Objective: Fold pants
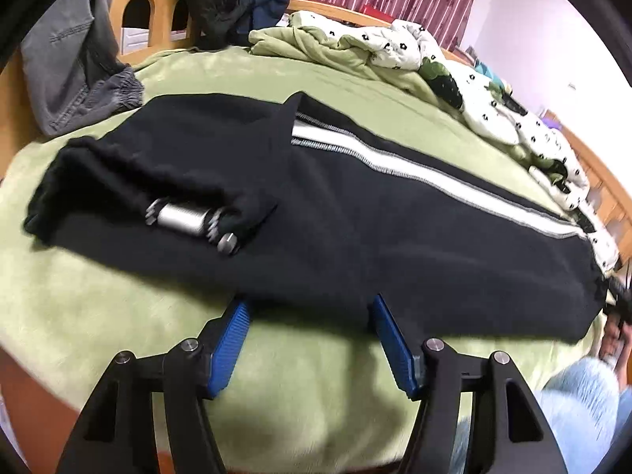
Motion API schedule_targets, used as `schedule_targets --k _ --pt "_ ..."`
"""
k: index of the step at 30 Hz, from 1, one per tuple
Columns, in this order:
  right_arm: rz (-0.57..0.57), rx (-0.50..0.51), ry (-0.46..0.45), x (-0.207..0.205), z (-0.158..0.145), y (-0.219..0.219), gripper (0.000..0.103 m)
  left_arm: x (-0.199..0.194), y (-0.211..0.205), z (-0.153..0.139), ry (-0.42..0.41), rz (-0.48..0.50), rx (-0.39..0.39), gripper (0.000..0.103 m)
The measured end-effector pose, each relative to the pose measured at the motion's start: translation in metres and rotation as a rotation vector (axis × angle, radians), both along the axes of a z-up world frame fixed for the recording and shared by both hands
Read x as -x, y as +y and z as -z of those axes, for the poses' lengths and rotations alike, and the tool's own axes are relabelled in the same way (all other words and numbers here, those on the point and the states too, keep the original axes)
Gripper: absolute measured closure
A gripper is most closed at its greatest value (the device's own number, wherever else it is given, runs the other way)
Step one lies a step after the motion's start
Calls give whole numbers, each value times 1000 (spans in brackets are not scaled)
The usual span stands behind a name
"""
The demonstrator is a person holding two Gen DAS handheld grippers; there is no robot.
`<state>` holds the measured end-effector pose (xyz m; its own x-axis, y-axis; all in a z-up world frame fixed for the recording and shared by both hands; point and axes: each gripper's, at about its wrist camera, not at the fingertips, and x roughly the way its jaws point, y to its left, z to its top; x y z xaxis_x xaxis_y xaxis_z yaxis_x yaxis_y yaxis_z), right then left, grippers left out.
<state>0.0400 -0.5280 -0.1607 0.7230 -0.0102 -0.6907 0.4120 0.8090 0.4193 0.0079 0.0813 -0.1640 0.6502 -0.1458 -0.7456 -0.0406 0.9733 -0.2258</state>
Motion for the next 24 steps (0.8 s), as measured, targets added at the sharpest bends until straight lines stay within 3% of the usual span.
schedule_targets --k 2,4,5,6,7,8,10,13,15,16,18,19,20,21,24 --pt "12 -36 -3 -16 5 -10 35 11 1 -3 7 -23 -4 42" --pt "44 -36 19 -27 8 -16 41 16 -3 -10 -11 -49 -25 42" --pt "82 25 19 -31 3 -18 66 19 -4 -14 -27 -65 -45 42" --pt "70 40 -45 -28 -5 -22 75 22 -4 -19 -42 -79 -65 42" --pt "65 32 -105 -23 -11 -26 76 22 -4 -23 -55 -88 -77 42" --pt "57 3 -184 -16 -18 -32 76 23 -3 -28 -70 -95 -84 42" --pt "52 -6 -186 -19 -19 -35 75 22 1 -39 -99 -100 -81 42" --pt "38 74 12 -34 1 -26 63 8 3 -44 -100 -101 -105 42" --pt "18 73 51 -25 12 -25 58 -6 5 -42 -87 -109 -139 43" --pt "27 82 25 -11 11 -22 56 -14 6 -38 -77 -115 -158 47" --pt "58 113 26 9 5 -18 44 -28 10 -30 -50 -112 -152 56" --pt "65 130 37 18 2 -15 44 -36 13 -23 -34 -106 -140 66" --pt "59 145 51 28 -3 -11 44 -43 13 -19 -26 -110 -148 84" --pt "59 156 60 33 -5 -9 44 -50 15 -15 -25 -118 -178 91" --pt "78 230 107 48 -22 6 44 -68 26 -25 -85 -161 -225 95"
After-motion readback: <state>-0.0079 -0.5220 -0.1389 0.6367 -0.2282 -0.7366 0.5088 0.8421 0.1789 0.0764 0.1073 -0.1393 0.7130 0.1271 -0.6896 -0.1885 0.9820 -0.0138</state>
